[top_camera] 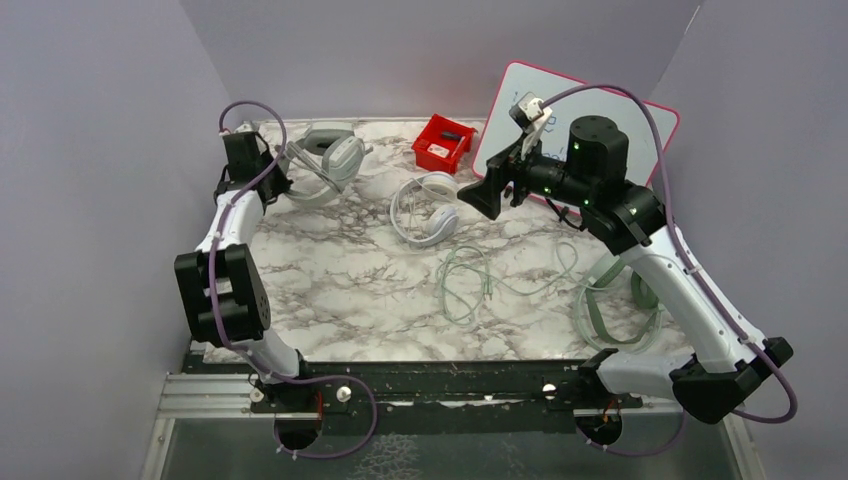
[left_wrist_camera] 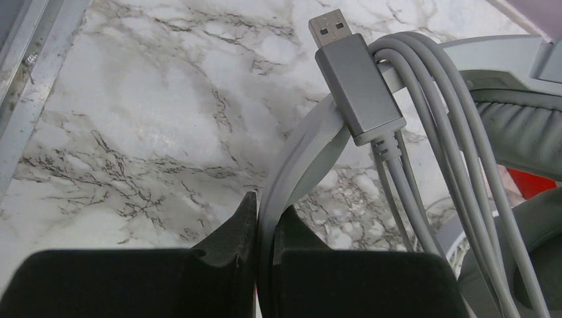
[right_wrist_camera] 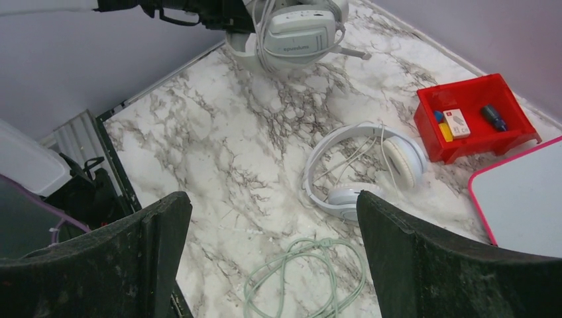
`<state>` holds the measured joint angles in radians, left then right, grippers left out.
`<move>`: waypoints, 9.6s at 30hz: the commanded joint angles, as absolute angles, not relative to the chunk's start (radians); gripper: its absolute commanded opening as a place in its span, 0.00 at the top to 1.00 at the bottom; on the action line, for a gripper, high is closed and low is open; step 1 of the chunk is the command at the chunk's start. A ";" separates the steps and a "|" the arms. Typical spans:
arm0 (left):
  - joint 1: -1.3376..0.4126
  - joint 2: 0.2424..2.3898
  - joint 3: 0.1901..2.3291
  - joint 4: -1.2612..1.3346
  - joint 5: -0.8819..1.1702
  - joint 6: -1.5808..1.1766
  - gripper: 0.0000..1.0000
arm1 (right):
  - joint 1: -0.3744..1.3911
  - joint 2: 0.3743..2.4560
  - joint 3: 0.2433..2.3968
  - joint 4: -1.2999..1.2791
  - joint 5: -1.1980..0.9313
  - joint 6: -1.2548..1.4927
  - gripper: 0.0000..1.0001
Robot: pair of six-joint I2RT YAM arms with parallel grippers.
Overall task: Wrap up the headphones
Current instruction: Wrap the headphones cable around the headphones.
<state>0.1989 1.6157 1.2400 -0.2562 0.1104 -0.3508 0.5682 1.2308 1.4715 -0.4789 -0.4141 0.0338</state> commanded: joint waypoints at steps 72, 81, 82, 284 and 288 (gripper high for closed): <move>0.282 1.378 1.045 -0.192 -0.032 -0.483 0.02 | 0.512 1.259 1.315 -0.739 -0.047 0.223 0.00; 0.134 1.285 1.140 -0.172 0.155 -0.424 0.06 | -0.066 1.262 1.158 -0.788 -0.175 0.363 0.00; 0.080 1.290 1.161 -0.177 0.164 -0.382 0.07 | -0.070 1.256 1.145 -0.806 -0.138 0.382 0.00; -0.535 1.151 1.662 -0.666 0.192 -0.610 1.00 | -0.018 1.350 0.607 0.457 -0.786 0.571 0.03; -0.535 1.159 1.723 -0.608 0.135 -0.659 1.00 | -0.150 1.323 0.608 0.422 -0.792 0.663 0.02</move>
<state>-0.5369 1.1709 1.6287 -0.7742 0.2077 -0.5533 -0.0437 1.3613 0.5797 0.5438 -0.8928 0.6228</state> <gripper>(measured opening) 0.027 0.984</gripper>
